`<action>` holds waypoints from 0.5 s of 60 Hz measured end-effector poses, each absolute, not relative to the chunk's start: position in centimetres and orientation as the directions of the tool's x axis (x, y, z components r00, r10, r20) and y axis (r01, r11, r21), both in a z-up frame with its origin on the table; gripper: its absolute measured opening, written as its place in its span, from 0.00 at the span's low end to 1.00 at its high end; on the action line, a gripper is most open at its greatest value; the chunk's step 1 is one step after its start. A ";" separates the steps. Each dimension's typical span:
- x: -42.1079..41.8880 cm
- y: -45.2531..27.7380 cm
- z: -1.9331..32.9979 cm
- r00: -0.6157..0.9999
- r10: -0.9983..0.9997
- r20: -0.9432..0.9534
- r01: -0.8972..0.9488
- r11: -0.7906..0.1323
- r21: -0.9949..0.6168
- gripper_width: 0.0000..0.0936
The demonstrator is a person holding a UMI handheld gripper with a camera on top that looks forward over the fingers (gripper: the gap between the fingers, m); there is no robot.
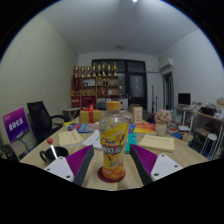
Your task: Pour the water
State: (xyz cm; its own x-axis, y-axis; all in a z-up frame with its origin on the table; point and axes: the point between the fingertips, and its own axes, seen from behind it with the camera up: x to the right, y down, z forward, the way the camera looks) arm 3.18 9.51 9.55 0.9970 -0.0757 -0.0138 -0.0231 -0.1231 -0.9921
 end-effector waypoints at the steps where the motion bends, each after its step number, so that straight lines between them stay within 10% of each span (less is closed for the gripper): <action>1: 3.1 8.8 9.9 0.997 -0.078 -0.006 -0.015 -0.120 -0.993 0.88; 30: -3.9 -12.5 13.5 0.997 -0.035 -0.072 -0.076 -0.144 -0.987 0.89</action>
